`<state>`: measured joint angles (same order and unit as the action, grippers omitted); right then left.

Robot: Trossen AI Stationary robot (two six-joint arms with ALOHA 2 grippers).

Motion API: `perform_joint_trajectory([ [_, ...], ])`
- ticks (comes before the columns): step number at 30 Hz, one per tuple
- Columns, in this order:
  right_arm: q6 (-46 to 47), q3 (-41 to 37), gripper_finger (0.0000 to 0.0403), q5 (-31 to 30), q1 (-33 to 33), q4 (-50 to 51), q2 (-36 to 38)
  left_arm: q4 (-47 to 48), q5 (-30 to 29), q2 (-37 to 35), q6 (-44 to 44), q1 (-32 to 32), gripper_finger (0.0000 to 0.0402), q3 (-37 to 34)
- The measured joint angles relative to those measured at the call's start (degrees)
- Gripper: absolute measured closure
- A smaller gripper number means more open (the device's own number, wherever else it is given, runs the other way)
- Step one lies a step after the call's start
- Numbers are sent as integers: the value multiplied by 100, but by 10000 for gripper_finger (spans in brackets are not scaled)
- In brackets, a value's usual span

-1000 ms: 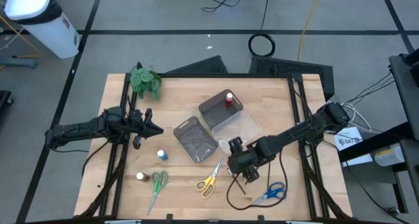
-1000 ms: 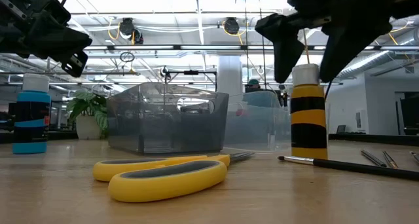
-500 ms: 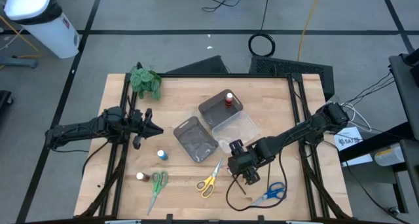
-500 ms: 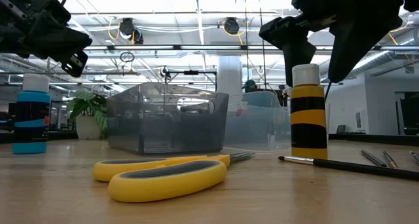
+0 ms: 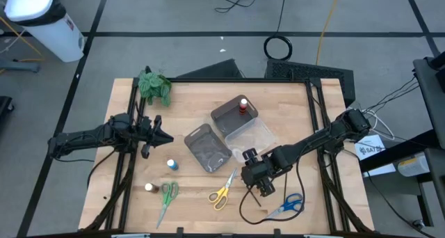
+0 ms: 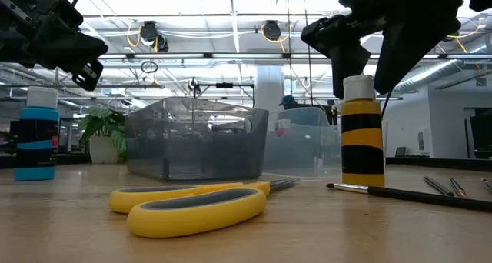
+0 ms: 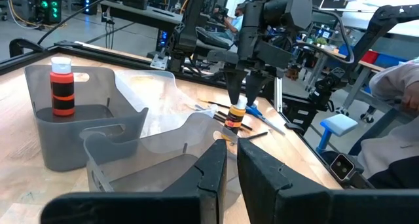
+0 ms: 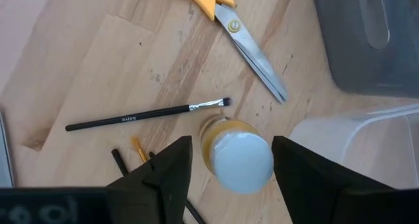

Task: Pick & Place Paint Supplies
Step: Put the yellow paint bottle into the top black bin

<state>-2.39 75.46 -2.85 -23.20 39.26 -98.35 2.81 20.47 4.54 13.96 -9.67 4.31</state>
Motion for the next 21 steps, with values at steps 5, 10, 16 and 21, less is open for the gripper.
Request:
perform_joint_trajectory([
  [5,0,0,225,-2,0,-2,0,0,0,2,0,1,355,-2],
  [10,0,-2,241,-2,-1,-2,0,0,0,1,0,0,355,-2],
  [16,7,-2,259,-4,0,-1,0,0,0,0,0,0,355,-1],
  [21,2,-2,271,-3,0,-1,0,0,0,0,0,-1,355,-2],
])
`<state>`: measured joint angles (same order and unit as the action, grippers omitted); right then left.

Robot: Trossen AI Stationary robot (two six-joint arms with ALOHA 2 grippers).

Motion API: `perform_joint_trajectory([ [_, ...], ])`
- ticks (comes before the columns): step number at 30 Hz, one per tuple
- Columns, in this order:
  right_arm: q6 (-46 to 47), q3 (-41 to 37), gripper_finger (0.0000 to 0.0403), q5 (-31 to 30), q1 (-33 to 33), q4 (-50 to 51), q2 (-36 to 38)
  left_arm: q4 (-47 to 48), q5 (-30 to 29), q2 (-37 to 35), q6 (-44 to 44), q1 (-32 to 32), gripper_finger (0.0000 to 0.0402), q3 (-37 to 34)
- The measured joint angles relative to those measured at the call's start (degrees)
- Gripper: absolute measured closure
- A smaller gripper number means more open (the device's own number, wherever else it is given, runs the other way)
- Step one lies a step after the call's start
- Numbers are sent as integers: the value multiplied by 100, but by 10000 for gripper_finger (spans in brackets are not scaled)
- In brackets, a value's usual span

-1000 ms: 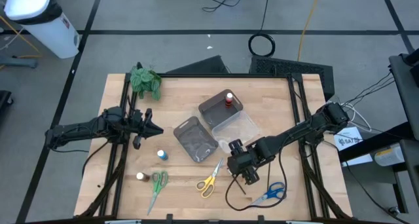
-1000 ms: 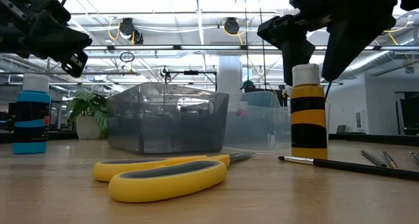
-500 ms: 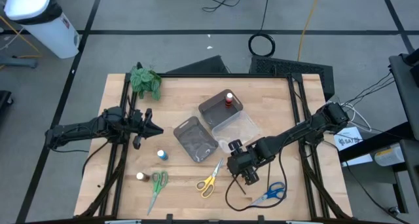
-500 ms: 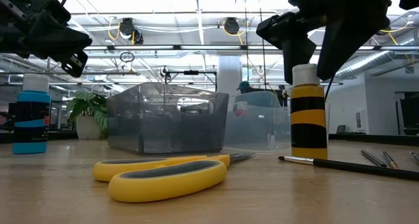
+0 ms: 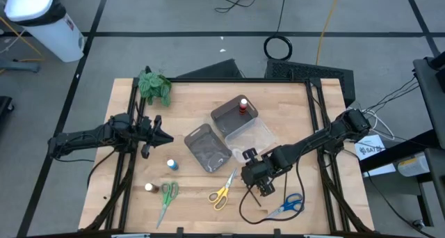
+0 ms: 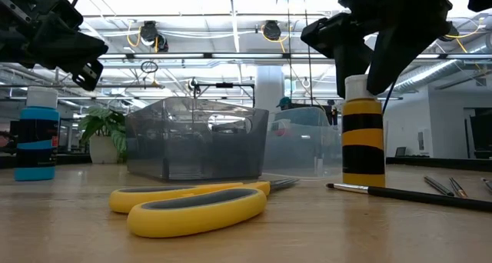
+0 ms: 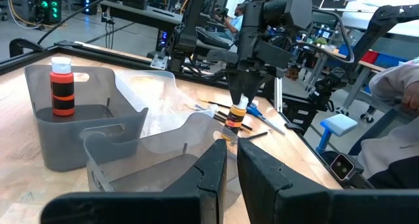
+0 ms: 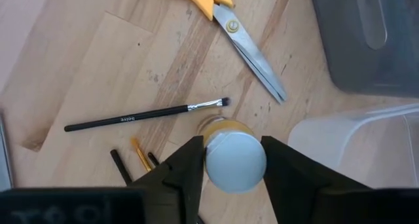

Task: Pick & Place Paint Supplies
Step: Put the yellow paint bottle into the top black bin

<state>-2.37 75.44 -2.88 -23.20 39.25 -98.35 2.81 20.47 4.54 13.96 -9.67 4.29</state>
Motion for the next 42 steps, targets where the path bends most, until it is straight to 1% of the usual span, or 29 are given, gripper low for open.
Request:
perform_joint_trajectory([
  [5,-2,0,278,3,-2,-1,0,0,0,0,0,0,355,0],
  [21,13,-1,277,3,-2,3,17,0,0,2,0,0,355,0],
  [32,96,-7,277,0,-2,10,283,0,0,0,0,0,355,0],
  [42,274,-7,277,7,-2,87,704,0,0,2,0,2,355,0],
])
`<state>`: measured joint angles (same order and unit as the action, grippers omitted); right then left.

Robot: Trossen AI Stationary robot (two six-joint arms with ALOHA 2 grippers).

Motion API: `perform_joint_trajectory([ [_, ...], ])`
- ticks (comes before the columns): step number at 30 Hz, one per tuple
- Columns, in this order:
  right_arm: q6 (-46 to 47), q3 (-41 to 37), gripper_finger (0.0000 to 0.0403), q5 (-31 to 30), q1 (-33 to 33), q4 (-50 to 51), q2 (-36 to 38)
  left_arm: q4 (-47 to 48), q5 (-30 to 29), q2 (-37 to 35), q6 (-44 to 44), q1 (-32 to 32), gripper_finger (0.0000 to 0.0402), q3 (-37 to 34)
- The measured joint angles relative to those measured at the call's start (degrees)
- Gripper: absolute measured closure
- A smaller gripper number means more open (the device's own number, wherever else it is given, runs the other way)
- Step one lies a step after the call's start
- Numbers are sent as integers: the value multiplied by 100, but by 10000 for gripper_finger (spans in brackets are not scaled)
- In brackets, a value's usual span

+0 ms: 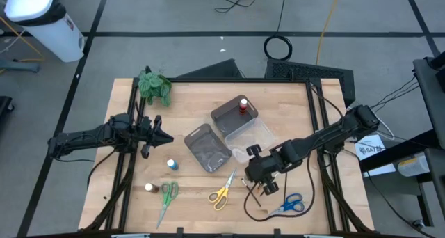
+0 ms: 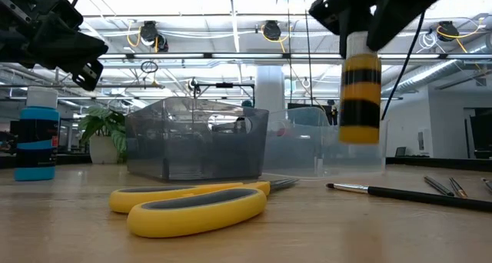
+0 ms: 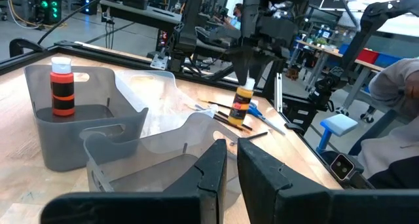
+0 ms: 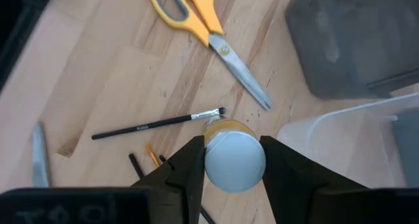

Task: Pick & Place Paint Supplies
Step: Put the yellow paint bottle into the top black bin

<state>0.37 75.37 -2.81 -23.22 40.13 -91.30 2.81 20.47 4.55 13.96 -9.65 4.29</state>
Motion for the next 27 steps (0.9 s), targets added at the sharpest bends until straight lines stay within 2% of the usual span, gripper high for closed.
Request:
perform_joint_trajectory([
  [15,180,2,277,-27,83,272,522,0,0,0,-1,0,355,0],
  [27,198,5,277,-33,617,680,761,0,0,0,0,-2,355,0],
])
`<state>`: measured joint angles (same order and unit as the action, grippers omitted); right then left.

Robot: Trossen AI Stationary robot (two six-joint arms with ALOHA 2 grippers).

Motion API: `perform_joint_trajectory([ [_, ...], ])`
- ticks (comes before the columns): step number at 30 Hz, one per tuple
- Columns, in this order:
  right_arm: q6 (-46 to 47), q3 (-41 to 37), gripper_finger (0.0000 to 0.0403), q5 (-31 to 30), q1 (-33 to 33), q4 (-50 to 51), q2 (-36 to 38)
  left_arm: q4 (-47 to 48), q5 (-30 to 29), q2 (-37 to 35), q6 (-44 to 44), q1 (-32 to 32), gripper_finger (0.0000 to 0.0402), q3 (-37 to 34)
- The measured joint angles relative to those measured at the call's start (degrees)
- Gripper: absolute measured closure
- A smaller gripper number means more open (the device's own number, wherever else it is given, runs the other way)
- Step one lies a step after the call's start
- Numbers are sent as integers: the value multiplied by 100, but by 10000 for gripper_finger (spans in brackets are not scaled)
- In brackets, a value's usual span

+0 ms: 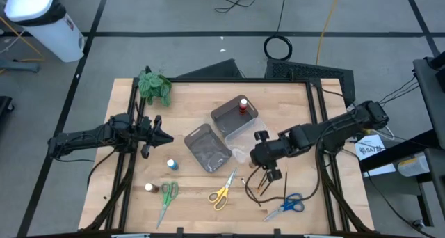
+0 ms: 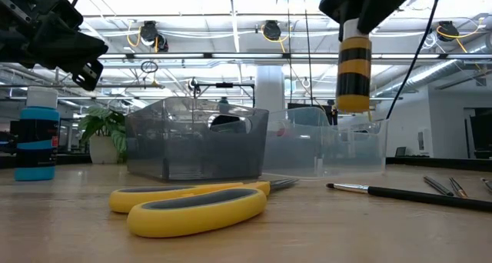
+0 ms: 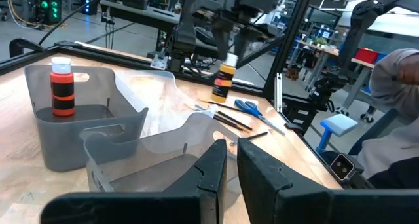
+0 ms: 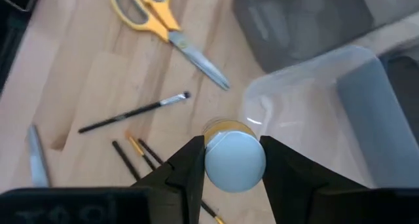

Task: Pick & Place Paint Supplies
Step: Put the yellow paint bottle into the top black bin

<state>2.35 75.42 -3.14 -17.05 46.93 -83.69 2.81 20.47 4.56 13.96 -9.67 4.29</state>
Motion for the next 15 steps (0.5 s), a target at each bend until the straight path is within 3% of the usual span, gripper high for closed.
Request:
perform_joint_trajectory([
  [15,-417,2,277,-2,1217,28,610,0,0,0,0,0,355,0],
])
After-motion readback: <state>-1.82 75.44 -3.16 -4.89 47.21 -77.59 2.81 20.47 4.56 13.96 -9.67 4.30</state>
